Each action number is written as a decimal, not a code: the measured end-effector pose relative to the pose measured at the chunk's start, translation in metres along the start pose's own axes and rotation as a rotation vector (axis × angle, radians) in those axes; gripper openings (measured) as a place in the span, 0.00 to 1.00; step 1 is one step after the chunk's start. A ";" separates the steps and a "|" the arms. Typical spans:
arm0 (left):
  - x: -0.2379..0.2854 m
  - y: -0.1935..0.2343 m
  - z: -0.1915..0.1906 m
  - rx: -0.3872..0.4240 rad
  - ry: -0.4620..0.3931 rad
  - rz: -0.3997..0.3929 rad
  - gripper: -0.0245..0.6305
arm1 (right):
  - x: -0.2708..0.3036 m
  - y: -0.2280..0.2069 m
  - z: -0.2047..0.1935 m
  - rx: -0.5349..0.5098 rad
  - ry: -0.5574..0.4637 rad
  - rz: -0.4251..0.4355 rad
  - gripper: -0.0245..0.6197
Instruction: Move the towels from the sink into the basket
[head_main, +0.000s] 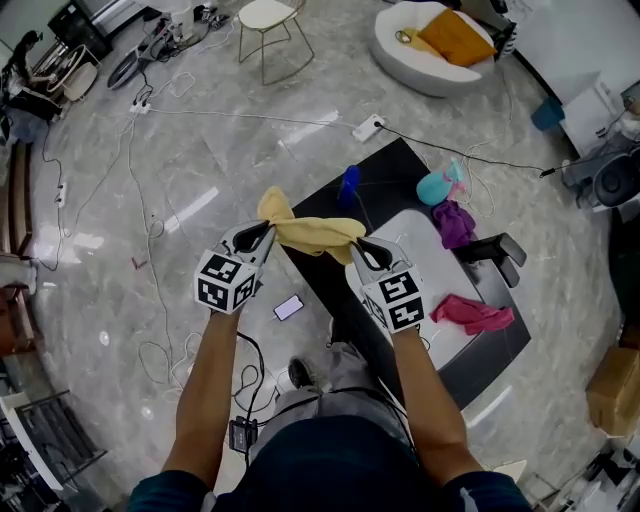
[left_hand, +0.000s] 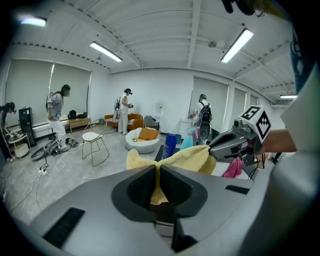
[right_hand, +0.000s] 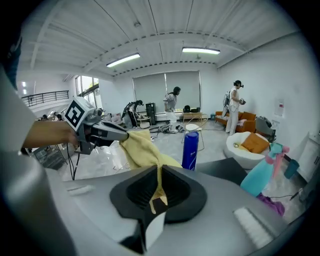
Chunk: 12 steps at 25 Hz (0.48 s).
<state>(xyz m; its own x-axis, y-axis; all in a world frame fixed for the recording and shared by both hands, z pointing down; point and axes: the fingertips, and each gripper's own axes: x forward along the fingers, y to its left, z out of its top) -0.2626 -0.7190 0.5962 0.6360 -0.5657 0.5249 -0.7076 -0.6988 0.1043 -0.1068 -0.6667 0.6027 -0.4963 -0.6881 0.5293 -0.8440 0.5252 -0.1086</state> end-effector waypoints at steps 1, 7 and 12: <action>-0.007 -0.003 0.006 0.007 -0.012 0.001 0.09 | -0.006 0.003 0.007 -0.007 -0.014 -0.006 0.10; -0.049 -0.019 0.037 0.042 -0.073 0.003 0.09 | -0.045 0.022 0.043 -0.045 -0.087 -0.043 0.09; -0.081 -0.034 0.059 0.069 -0.121 -0.002 0.09 | -0.077 0.036 0.065 -0.077 -0.132 -0.072 0.09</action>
<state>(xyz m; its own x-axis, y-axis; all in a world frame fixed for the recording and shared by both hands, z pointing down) -0.2714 -0.6750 0.5004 0.6730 -0.6097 0.4186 -0.6859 -0.7263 0.0449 -0.1120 -0.6277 0.5035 -0.4621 -0.7824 0.4174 -0.8628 0.5056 -0.0075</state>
